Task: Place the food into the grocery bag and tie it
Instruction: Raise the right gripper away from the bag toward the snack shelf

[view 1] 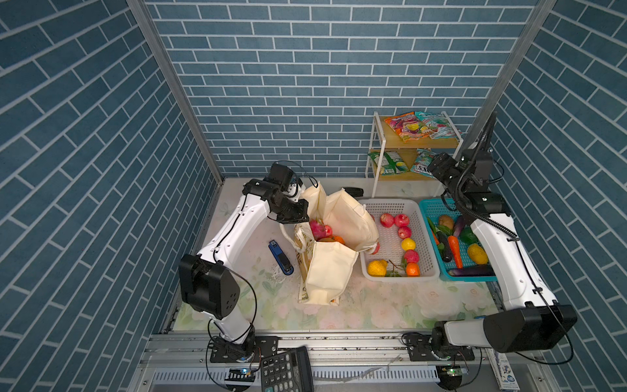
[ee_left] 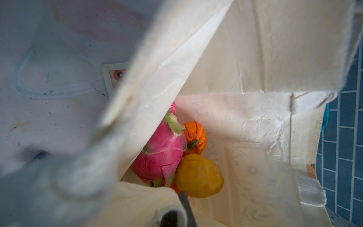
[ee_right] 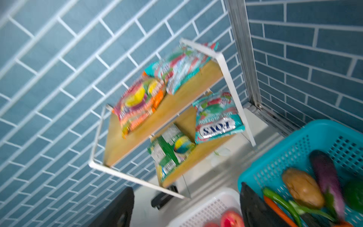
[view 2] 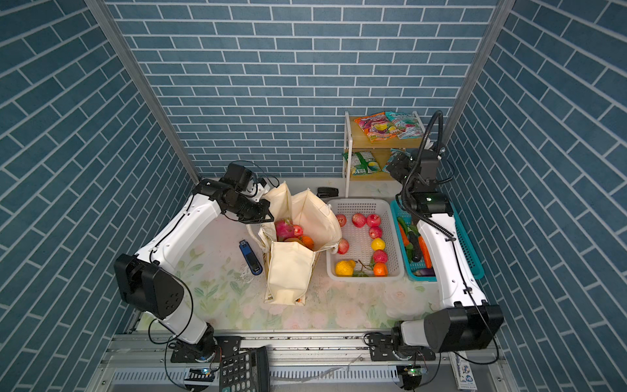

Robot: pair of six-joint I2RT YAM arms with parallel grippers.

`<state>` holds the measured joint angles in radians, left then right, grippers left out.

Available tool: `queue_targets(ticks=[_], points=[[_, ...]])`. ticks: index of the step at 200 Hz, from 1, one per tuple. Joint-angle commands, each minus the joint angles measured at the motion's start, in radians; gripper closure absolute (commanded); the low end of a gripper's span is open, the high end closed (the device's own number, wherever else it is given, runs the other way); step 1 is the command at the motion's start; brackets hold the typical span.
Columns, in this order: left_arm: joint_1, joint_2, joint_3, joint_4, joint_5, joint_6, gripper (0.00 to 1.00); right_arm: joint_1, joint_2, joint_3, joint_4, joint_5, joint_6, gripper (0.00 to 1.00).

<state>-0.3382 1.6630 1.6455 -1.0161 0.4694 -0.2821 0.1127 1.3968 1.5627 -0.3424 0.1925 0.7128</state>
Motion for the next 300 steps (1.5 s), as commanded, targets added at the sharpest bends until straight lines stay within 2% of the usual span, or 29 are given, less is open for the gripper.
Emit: queue_targets(ticks=[1,87,141,224,300], points=[[-0.009,0.017,0.014,-0.004,-0.001,-0.007,0.95,-0.043,0.077,0.109,0.081,-0.064,0.148,0.18],[-0.008,-0.003,0.015,-0.002,-0.027,-0.02,0.95,-0.157,0.467,0.584,0.064,-0.193,0.283,0.24],[-0.009,-0.008,0.009,0.014,-0.032,-0.041,0.95,-0.18,0.676,0.875,-0.053,-0.275,0.368,0.28],[-0.01,-0.019,-0.037,0.054,-0.029,-0.065,0.95,-0.189,0.693,0.892,-0.192,-0.245,0.462,0.27],[-0.013,-0.029,-0.051,0.054,-0.032,-0.064,0.95,-0.211,0.724,0.895,-0.214,-0.332,0.574,0.35]])
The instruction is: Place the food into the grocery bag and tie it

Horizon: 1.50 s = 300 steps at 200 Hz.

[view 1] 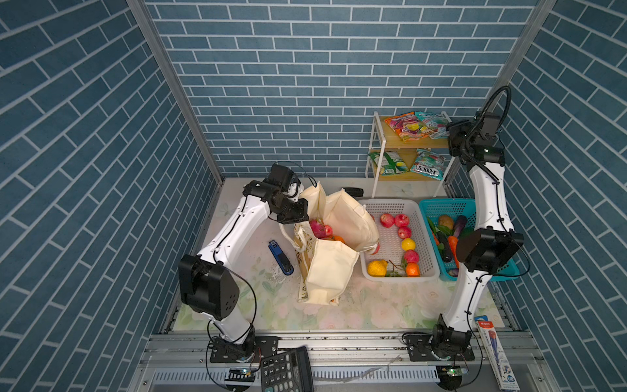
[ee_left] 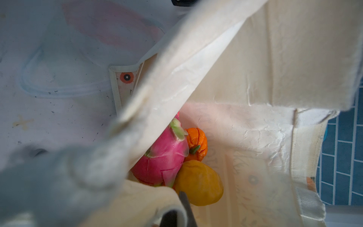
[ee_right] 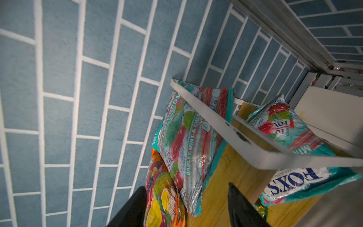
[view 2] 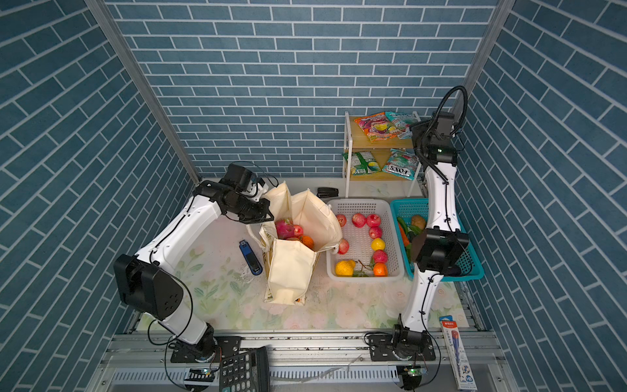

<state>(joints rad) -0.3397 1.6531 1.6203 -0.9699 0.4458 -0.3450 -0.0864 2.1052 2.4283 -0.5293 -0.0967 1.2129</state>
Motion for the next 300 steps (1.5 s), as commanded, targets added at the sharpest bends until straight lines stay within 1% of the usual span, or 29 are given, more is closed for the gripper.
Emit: queue_targets(ticks=[1,33,48,75,119,145,191,219,300], points=[[-0.012,-0.02,-0.026,0.008,-0.009,-0.001,0.95,-0.012,0.015,0.029,-0.026,-0.043,0.075,0.35],[-0.012,-0.026,-0.034,0.011,-0.01,-0.003,0.95,-0.023,0.03,0.042,-0.021,-0.064,0.103,0.35],[-0.012,-0.026,-0.036,0.014,-0.01,-0.002,0.95,-0.025,0.046,0.063,-0.014,-0.091,0.121,0.36],[-0.011,-0.022,-0.033,0.017,-0.007,-0.001,0.95,-0.027,0.071,0.097,0.001,-0.134,0.146,0.41],[-0.012,-0.018,-0.03,0.02,-0.005,0.002,0.95,-0.027,0.081,0.114,0.019,-0.157,0.171,0.49],[-0.012,-0.016,-0.031,0.023,-0.004,0.003,0.95,-0.027,0.119,0.132,0.018,-0.156,0.175,0.5],[-0.012,-0.016,-0.037,0.023,-0.004,0.002,0.95,-0.026,0.128,0.134,0.007,-0.14,0.172,0.45],[-0.011,-0.014,-0.036,0.023,-0.006,0.004,0.95,-0.026,0.137,0.134,0.019,-0.125,0.172,0.45],[-0.012,0.0,-0.021,0.019,-0.007,0.002,0.95,-0.023,0.179,0.137,0.066,-0.111,0.185,0.55]])
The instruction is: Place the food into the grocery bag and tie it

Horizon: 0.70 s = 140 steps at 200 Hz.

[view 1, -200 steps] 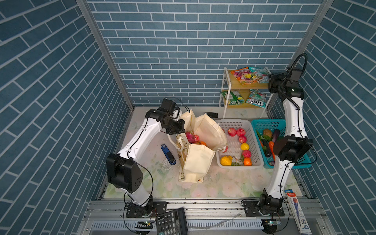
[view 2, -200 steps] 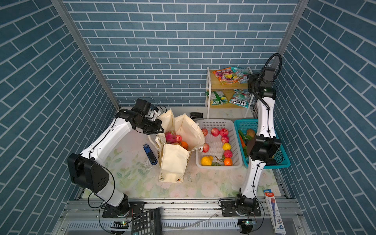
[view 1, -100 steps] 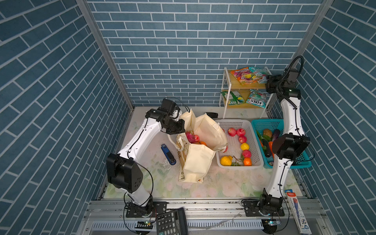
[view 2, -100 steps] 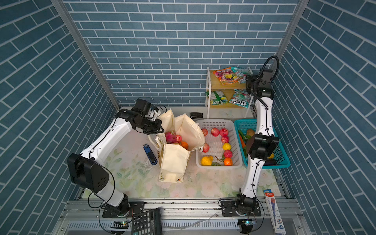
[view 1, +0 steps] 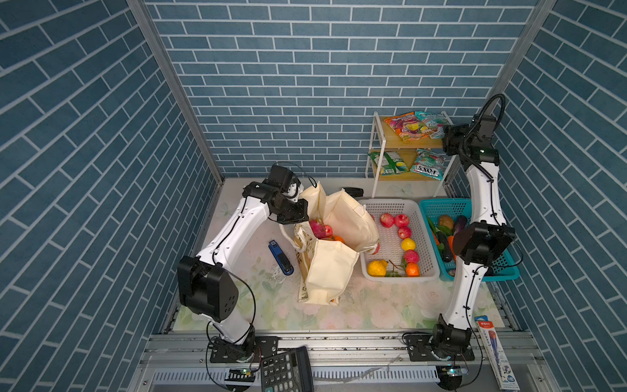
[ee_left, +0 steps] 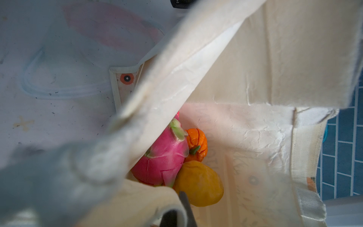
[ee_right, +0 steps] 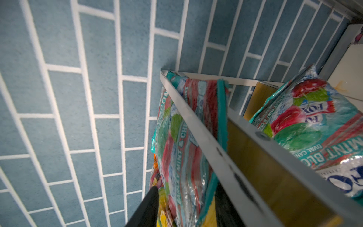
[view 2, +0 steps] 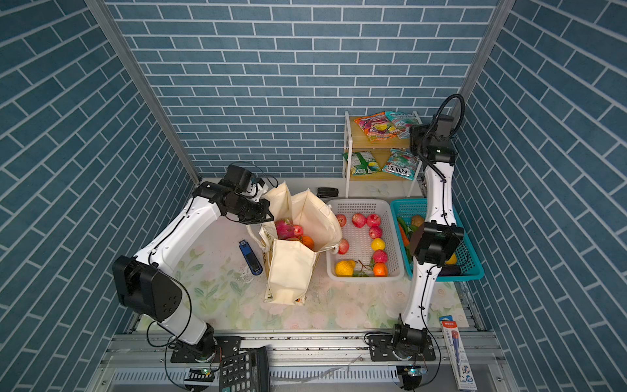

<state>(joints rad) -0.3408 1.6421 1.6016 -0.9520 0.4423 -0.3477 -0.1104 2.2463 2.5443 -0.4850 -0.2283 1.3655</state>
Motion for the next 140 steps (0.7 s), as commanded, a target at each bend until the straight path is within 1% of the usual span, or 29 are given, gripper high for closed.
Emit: queue_targets(ticks=[1,25,47,79,107,140], points=[[-0.01,0.012,-0.002,0.001,-0.003,0.005,0.95,0.002,0.038,0.021,0.022,0.021,0.032,0.55],[-0.012,0.012,0.003,-0.001,-0.004,0.004,0.95,0.003,0.05,0.021,0.035,0.018,0.035,0.61],[-0.012,0.009,0.003,-0.004,-0.011,0.002,0.95,0.006,0.059,0.022,0.044,0.011,0.037,0.68],[-0.013,0.007,0.003,-0.004,-0.017,-0.002,0.95,0.007,0.056,0.021,0.07,0.0,0.035,0.84],[-0.018,0.008,0.006,0.001,-0.022,-0.006,0.95,0.009,0.044,0.021,0.103,-0.006,0.019,1.0],[-0.024,0.012,0.013,0.001,-0.022,-0.009,0.95,0.018,0.009,0.021,0.147,-0.02,-0.034,1.0]])
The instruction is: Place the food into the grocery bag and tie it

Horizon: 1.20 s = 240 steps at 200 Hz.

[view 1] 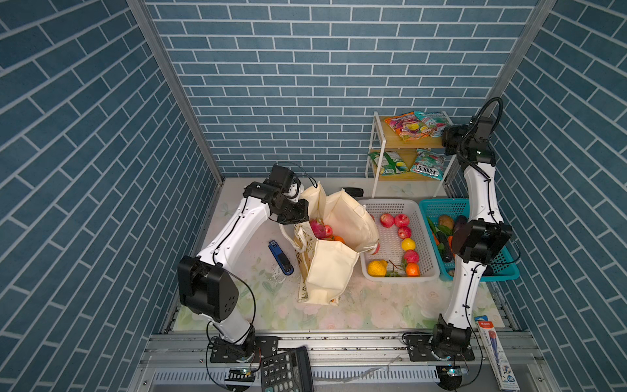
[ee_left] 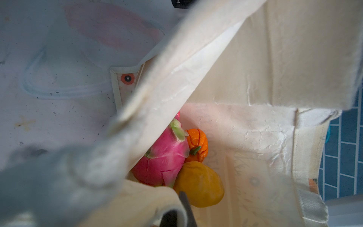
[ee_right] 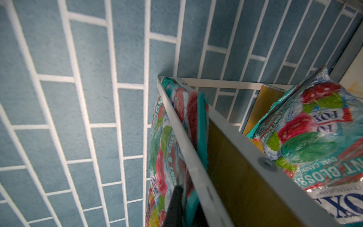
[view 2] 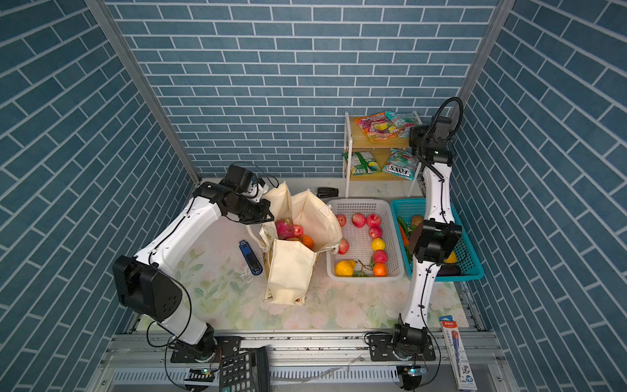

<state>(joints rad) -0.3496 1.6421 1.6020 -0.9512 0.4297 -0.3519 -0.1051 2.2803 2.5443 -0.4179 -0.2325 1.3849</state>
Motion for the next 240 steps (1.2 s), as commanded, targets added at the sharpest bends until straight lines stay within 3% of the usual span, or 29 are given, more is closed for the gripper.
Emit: queue_targets(ticks=[1,60,164,240], points=[[-0.015,0.012,0.013,0.0,-0.009,-0.005,0.95,0.013,-0.027,0.021,0.083,-0.016,-0.058,1.0],[-0.015,0.026,0.031,-0.001,0.007,0.0,0.95,0.037,-0.126,0.021,0.2,-0.011,-0.216,1.0],[-0.014,0.023,0.037,-0.035,0.0,0.045,0.95,0.086,-0.194,0.02,0.266,-0.001,-0.304,1.0],[-0.015,0.011,0.03,-0.047,0.003,0.058,0.95,0.147,-0.254,0.019,0.355,-0.104,-0.43,1.0]])
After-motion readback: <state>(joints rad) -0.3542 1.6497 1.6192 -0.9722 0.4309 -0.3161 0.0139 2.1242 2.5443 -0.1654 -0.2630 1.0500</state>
